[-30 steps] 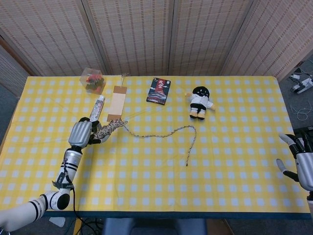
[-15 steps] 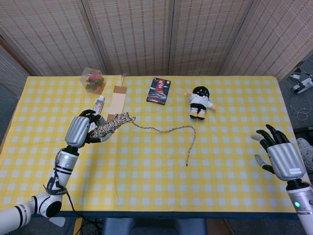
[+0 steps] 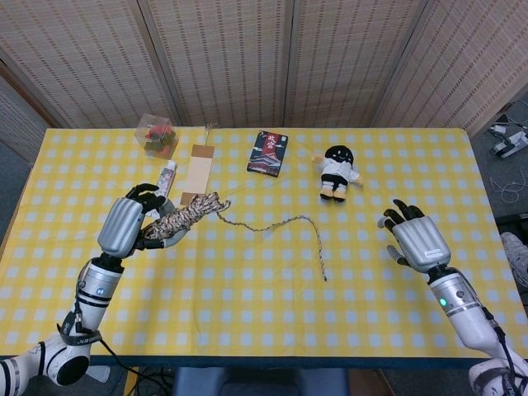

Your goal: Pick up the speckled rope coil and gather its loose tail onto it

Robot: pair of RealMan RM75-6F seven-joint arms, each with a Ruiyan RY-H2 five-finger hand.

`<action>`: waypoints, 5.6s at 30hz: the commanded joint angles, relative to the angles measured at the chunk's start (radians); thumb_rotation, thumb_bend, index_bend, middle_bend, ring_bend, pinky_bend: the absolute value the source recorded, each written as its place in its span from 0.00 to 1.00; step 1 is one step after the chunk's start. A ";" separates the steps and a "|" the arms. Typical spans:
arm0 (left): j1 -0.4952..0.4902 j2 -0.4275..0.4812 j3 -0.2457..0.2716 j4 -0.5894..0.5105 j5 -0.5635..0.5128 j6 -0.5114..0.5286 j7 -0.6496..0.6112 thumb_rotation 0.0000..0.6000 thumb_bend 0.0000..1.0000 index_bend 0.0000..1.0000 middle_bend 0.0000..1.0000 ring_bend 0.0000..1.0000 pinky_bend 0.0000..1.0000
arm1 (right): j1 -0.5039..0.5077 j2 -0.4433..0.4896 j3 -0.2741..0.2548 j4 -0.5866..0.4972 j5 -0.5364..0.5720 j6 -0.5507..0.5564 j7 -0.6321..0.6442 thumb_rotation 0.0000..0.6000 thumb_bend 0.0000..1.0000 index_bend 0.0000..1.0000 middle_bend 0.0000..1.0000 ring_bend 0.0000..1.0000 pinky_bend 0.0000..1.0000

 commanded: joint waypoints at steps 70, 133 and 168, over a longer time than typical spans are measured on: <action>0.058 0.034 0.073 -0.079 0.009 0.016 0.082 0.61 0.22 0.71 0.69 0.53 0.24 | 0.634 -0.874 0.107 0.863 0.743 -0.150 -0.630 1.00 0.29 0.48 0.26 0.08 0.20; -0.049 0.003 -0.085 -0.004 -0.340 -0.082 0.218 0.61 0.22 0.72 0.69 0.53 0.24 | 0.473 -0.439 0.125 0.057 0.418 0.086 -0.487 1.00 0.36 0.59 0.18 0.00 0.01; -0.213 -0.254 0.016 0.004 -0.244 -0.138 0.296 0.67 0.22 0.70 0.69 0.51 0.24 | 0.750 -0.368 0.327 -0.111 0.682 0.191 -0.494 1.00 0.36 0.60 0.19 0.00 0.01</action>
